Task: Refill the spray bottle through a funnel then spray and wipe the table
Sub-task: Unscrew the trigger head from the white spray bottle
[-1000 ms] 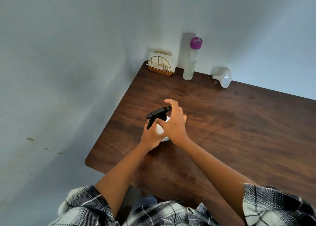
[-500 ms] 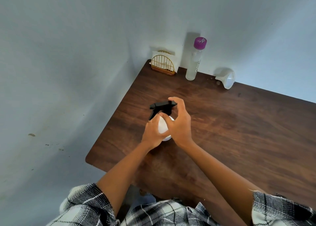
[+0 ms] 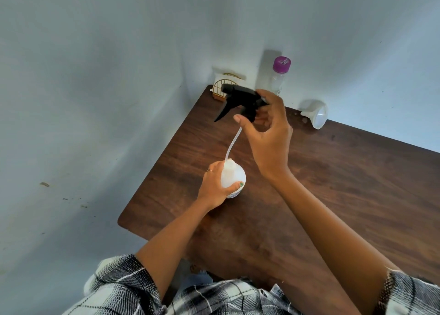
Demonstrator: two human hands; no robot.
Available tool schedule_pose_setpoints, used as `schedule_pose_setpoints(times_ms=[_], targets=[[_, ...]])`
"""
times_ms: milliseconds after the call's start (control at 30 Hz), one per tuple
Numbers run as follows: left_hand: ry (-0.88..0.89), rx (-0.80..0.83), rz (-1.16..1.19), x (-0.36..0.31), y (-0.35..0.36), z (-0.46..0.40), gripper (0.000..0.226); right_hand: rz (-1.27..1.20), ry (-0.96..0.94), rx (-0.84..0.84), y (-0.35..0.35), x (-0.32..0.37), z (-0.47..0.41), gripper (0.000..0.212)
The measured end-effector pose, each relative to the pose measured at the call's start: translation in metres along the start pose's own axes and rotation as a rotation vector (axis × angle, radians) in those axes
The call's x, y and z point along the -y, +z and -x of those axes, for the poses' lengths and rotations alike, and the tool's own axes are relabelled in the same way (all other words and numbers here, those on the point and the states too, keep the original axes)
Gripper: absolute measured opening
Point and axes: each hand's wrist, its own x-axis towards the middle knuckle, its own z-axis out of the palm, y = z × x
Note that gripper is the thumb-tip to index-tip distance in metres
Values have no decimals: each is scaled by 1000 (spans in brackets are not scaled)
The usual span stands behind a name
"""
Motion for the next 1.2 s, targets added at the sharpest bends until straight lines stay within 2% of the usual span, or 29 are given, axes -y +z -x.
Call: schedule_pose_setpoints(times_ms=[267, 500, 833, 1033, 1200], targets=[[4, -5, 7, -3, 0, -1, 78, -52, 57, -105, -8, 6, -16, 52], [10, -9, 23, -2, 0, 0, 77, -64, 147, -105, -10, -1, -11, 53], [20, -32, 34, -2, 0, 1, 77, -92, 159, -184, -19, 11, -53, 53], [8, -41, 40, -2, 0, -6, 77, 157, 414, -53, -35, -37, -69, 51], [46, -71, 38, 0, -1, -3, 74, 291, 688, 52, -46, -98, -32, 47]])
